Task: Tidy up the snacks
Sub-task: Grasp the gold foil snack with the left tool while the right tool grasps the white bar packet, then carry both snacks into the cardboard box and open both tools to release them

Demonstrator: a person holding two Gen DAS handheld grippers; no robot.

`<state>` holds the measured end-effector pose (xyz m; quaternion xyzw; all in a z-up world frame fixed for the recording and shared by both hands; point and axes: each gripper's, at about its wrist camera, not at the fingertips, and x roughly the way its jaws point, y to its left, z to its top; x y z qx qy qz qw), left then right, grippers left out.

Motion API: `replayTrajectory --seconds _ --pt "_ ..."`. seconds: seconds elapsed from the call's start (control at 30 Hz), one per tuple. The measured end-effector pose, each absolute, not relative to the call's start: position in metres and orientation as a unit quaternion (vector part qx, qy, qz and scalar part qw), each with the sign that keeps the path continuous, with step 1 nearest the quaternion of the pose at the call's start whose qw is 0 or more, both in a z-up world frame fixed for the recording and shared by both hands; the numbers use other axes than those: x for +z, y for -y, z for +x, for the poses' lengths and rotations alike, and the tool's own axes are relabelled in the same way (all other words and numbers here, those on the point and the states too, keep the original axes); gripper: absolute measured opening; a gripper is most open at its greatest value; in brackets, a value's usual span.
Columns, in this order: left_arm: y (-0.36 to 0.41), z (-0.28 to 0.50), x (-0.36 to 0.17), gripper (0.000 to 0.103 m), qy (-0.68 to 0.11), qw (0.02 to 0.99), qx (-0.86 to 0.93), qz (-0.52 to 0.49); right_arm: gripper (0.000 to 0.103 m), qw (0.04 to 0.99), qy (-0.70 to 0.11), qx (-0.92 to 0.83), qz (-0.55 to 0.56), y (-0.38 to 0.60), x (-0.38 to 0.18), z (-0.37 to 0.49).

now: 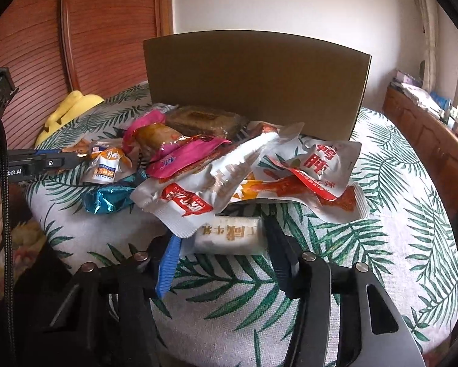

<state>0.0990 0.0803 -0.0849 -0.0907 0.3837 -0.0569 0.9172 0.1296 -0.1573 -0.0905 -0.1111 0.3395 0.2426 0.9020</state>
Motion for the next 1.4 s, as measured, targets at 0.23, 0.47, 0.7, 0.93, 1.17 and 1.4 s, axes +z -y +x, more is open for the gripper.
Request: replayTrajectory --seconds 0.23,0.47,0.7,0.93,1.17,1.4 --pt "-0.077 0.095 -0.082 0.029 -0.38 0.919 -0.061 -0.091 0.052 0.902 -0.341 0.238 -0.12 0.168 -0.088 0.119" --pt "-0.072 0.093 -0.076 0.028 -0.372 0.922 -0.065 -0.088 0.052 0.906 -0.339 0.222 -0.119 0.186 -0.086 0.114" --pt "-0.069 0.091 -0.069 0.027 -0.367 0.925 -0.064 -0.076 0.052 0.912 -0.331 0.214 -0.116 0.196 -0.081 0.111" --pt "-0.07 0.097 -0.082 0.028 -0.39 0.916 -0.056 -0.074 0.052 0.912 -0.332 0.21 -0.117 0.199 -0.081 0.111" --pt "-0.069 0.106 -0.084 0.042 -0.398 0.913 -0.047 -0.072 0.052 0.912 -0.333 0.208 -0.117 0.199 -0.081 0.11" --pt "-0.064 0.113 -0.084 0.028 -0.404 0.912 -0.048 -0.046 0.052 0.912 -0.331 0.209 -0.123 0.194 -0.08 0.111"
